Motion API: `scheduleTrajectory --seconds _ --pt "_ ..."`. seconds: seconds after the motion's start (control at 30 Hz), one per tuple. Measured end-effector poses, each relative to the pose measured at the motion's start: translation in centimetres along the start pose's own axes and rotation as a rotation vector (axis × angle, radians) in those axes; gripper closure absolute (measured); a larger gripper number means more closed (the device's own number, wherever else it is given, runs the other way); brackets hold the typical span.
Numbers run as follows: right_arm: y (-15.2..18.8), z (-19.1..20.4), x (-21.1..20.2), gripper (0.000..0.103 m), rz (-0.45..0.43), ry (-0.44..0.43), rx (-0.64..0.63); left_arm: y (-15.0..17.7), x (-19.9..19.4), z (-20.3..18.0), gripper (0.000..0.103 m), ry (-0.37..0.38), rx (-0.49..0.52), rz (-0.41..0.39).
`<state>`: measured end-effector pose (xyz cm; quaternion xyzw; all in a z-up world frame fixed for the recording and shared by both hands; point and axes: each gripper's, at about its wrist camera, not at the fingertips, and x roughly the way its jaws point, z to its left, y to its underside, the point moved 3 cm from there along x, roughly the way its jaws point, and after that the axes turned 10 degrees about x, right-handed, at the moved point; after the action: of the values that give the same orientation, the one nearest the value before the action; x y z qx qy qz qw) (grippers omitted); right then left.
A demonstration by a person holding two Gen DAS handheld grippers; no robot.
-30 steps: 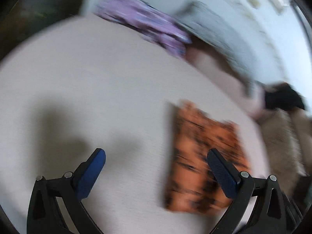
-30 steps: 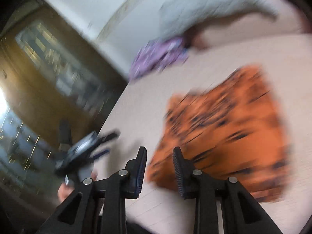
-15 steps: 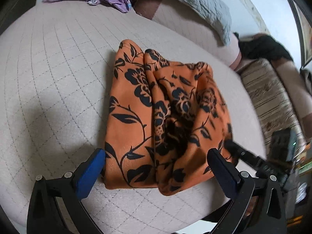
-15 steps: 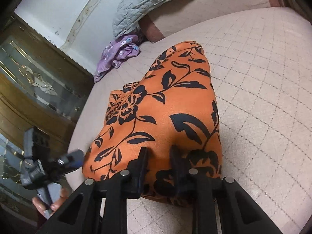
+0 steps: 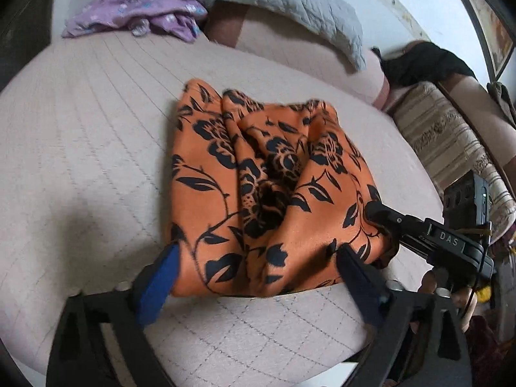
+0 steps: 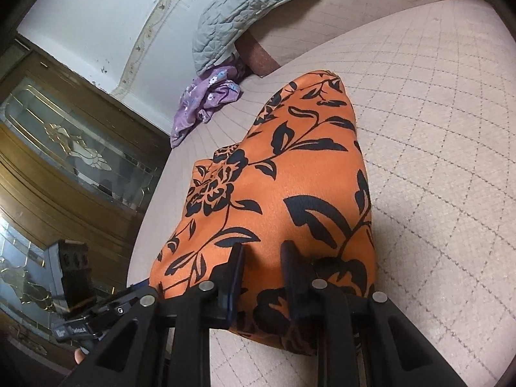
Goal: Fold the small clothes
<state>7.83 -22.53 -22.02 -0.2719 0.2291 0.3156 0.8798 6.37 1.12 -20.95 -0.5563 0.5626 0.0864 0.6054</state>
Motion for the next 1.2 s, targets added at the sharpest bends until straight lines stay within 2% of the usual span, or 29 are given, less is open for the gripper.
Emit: scheduleTrajectory --seconds 0.07,0.17,0.23,0.3,0.47,0.57,0.67,0.8,0.83,0.97,1.1,1.2 --pt "-0.2 -0.1 0.1 0.077 -0.001 -0.011 0.007 0.5 -0.5 -0.1 0.012 -0.014 -0.005 -0.005" --pt "-0.4 0.0 0.4 0.077 -0.004 -0.015 0.005 1.9 -0.7 0.3 0.012 -0.021 -0.091 -0.007" --pt "-0.4 0.1 0.5 0.077 -0.007 -0.015 -0.001 2.5 -0.6 0.2 0.012 0.002 -0.127 -0.005" --pt "-0.4 0.1 0.6 0.077 -0.007 -0.017 -0.002 3.0 -0.4 -0.2 0.012 0.024 -0.133 0.006" --pt "-0.4 0.1 0.6 0.077 -0.004 -0.026 0.007 2.6 0.0 -1.0 0.012 0.016 -0.118 -0.008" --pt "-0.4 0.1 0.6 0.077 -0.005 -0.026 0.007 2.0 0.6 -1.0 0.012 0.064 -0.161 -0.014" --pt "-0.4 0.0 0.6 0.077 -0.005 -0.032 0.013 1.3 1.0 -1.0 0.013 0.048 -0.171 -0.031" --pt "-0.4 -0.2 0.5 0.077 -0.004 -0.040 0.019 0.6 0.4 -0.9 0.030 0.041 -0.184 -0.099" --pt "-0.4 -0.2 0.5 0.077 -0.005 -0.041 0.021 0.5 0.4 -0.9 0.031 0.039 -0.186 -0.107" --pt "-0.3 -0.2 0.5 0.077 -0.005 -0.043 0.024 0.2 0.8 -1.6 0.031 0.005 -0.143 -0.108" --pt "-0.3 -0.3 0.4 0.077 -0.004 -0.049 0.021 0.7 0.0 -1.1 0.031 0.003 -0.162 -0.107" --pt "-0.3 -0.3 0.4 0.077 -0.002 -0.054 0.017 1.0 -2.3 -1.1 0.031 -0.087 -0.137 -0.178"
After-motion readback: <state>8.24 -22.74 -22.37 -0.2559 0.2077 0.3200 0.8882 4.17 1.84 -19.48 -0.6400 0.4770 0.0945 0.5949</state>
